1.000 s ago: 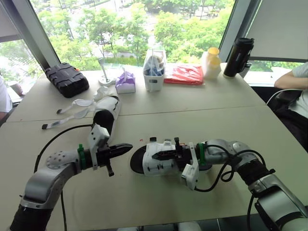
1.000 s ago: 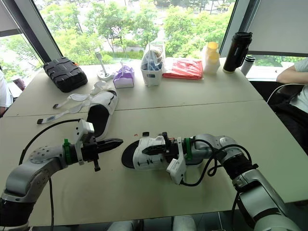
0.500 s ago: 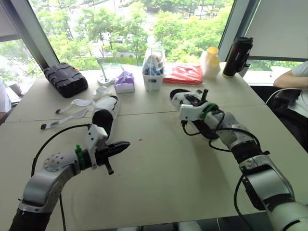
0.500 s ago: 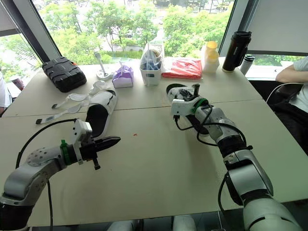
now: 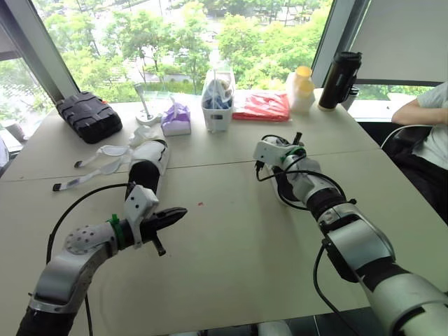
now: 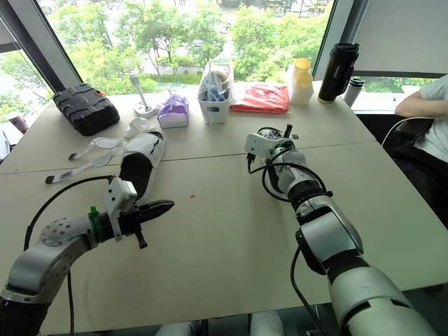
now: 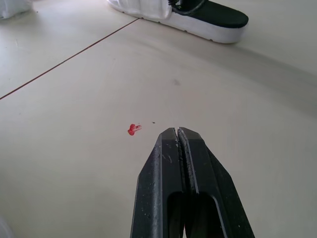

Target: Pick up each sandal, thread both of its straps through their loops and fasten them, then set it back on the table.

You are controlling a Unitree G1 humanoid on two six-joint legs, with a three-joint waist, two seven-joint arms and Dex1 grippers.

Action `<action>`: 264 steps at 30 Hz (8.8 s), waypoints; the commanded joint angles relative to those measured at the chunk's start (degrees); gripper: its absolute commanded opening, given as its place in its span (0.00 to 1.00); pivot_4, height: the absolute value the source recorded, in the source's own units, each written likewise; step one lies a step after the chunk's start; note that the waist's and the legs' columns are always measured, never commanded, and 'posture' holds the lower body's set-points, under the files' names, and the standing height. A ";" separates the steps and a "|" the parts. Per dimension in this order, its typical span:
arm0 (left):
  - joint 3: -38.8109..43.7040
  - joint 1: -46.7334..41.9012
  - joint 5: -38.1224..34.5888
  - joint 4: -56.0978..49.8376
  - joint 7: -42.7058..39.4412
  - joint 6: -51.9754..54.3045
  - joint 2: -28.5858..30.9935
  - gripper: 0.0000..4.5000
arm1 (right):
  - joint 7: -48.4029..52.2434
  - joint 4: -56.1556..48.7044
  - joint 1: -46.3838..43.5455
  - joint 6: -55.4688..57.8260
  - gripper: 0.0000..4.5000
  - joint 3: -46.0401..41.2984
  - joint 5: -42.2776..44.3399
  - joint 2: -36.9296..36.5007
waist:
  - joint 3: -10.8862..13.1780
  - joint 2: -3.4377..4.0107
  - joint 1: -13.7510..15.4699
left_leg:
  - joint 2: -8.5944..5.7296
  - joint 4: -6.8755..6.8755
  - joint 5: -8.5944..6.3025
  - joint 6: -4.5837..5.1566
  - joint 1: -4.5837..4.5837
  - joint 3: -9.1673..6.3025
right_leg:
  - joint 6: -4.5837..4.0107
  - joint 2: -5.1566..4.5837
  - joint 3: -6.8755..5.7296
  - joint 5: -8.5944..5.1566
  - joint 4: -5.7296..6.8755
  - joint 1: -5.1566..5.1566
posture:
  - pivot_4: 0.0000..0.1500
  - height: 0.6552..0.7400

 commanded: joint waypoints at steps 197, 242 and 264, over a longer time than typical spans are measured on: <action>3.11 -16.77 -5.27 27.47 28.47 -40.73 -2.29 1.00 | 55.92 -58.07 27.08 17.34 0.01 -6.22 57.42 -18.06 | 0.00 -0.31 1.76 | -0.10 1.96 -0.15 0.47 -0.73 -0.01 | 0.05 -0.07 -0.15 0.24 1.66 -0.55 | 1.00 1.00; 12.34 -9.51 -15.37 8.30 34.87 -13.41 -22.23 1.00 | 60.92 -39.59 27.83 -2.65 0.01 -4.35 52.66 -3.06 | 0.00 -0.31 1.76 | -0.01 1.93 -0.06 0.26 -0.62 -0.01 | -0.08 0.07 -0.14 0.32 1.50 -0.41 | 1.00 1.00; 21.55 -29.26 -38.21 34.04 39.51 27.03 -14.80 1.00 | 63.73 -35.98 26.31 -4.57 0.01 -0.31 47.44 -3.56 | 0.00 -0.32 1.60 | 0.04 1.53 -0.11 0.30 0.26 -0.13 | -0.09 0.26 -0.16 0.31 1.08 0.44 | 1.00 1.00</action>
